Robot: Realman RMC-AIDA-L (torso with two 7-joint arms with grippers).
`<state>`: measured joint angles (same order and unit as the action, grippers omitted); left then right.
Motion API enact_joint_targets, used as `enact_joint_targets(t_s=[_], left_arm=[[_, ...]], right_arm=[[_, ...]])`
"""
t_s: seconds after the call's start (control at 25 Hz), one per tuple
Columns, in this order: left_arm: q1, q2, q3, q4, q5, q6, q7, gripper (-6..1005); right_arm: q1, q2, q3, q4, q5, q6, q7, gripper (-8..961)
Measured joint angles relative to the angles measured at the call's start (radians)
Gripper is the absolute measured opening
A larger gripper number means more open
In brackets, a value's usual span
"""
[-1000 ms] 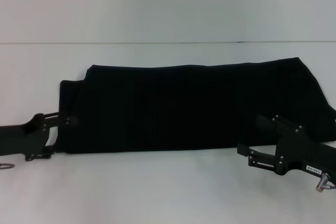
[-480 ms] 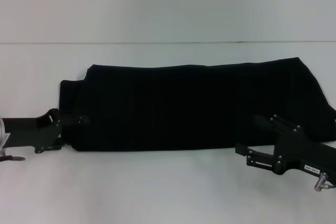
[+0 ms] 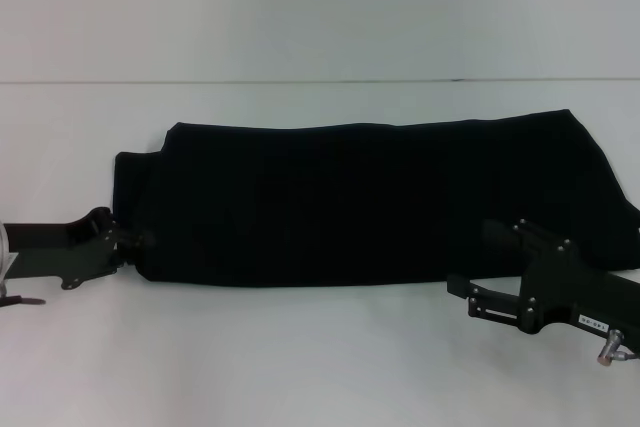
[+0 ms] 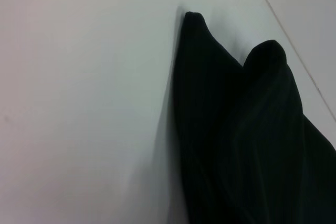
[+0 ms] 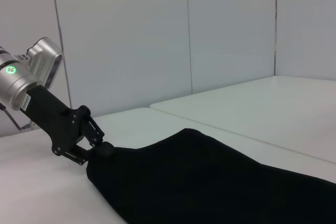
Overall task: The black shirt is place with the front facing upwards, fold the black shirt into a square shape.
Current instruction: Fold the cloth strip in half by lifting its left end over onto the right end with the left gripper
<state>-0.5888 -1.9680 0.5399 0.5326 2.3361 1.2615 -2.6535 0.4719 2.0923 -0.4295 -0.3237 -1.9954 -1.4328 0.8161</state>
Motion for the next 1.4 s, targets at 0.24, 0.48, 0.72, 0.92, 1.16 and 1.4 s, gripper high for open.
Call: enact_joint_targets(t_s=[0.24, 0.48, 0.72, 0.92, 1.16, 1.4], left_arm=[[0.0, -0.001, -0.001, 0.004, -0.004, -0.002, 0.015, 149], [0.0, -0.006, -0.01, 0.005, -0.022, -0.005, 0.045, 98], [-0.002, -0.006, -0.011, 0.006, -0.044, -0.011, 0.068, 64], [0.011, 0.012, -0.039, 0.014, -0.054, -0.019, 0.081, 62], [0.038, 0.063, -0.128, 0.018, -0.047, -0.022, 0.102, 61], [0.079, 0.117, -0.204, 0.059, -0.032, -0.034, 0.095, 62]], right_arm=[[0.002, 0.0, -0.026, 0.0, -0.003, 0.014, 0.003, 935], [0.003, 0.0, -0.069, 0.0, -0.003, 0.064, 0.026, 934], [0.006, 0.0, -0.073, 0.0, -0.003, 0.069, 0.027, 928], [0.009, -0.001, -0.067, 0.0, 0.001, 0.065, 0.029, 926], [0.014, -0.002, -0.065, -0.006, 0.003, 0.064, 0.056, 927], [0.015, -0.005, -0.063, -0.007, 0.004, 0.069, 0.063, 927]])
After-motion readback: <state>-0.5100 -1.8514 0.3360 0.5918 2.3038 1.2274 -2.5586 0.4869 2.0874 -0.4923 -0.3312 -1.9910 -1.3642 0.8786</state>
